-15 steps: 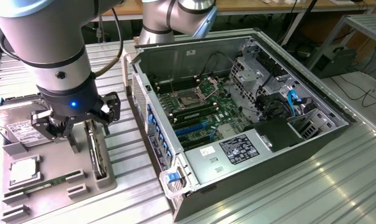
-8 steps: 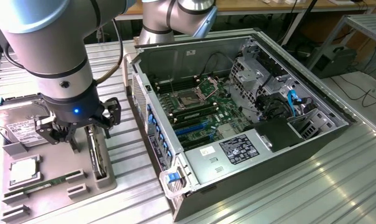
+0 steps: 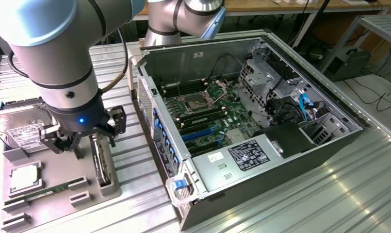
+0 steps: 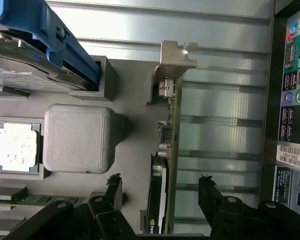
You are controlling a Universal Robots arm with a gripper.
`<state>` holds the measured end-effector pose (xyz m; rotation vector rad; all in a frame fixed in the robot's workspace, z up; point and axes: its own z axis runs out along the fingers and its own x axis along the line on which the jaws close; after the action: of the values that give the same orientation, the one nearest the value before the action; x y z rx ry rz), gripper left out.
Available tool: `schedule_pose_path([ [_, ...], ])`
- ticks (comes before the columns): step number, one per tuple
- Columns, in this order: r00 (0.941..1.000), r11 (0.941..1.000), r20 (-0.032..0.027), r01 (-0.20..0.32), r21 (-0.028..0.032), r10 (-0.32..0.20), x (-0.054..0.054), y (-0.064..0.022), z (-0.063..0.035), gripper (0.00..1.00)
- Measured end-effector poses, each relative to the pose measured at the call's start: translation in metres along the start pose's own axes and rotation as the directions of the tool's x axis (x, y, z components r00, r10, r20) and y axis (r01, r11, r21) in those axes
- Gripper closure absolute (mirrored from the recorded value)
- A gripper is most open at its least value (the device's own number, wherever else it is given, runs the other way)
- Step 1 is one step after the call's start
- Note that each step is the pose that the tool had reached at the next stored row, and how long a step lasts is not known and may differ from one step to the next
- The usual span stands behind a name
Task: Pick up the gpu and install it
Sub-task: 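Pick up the gpu and move the gpu toward the slot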
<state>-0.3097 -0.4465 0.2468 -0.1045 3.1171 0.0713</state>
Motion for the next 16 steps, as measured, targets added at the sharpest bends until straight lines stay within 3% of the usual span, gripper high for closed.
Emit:
schedule_pose_path([
  [8, 1.0, 1.0, 0.0001, -0.002, 0.0004, 0.002, 0.001, 0.0016, 0.0044, 0.28],
  [12, 1.0, 0.9999, -0.0006, -0.002, 0.0109, 0.002, 0.001, 0.0013, 0.0088, 0.28],
  [16, 1.0, 0.9999, -0.0007, -0.006, 0.0143, 0.006, 0.001, 0.001, 0.0141, 0.28],
])
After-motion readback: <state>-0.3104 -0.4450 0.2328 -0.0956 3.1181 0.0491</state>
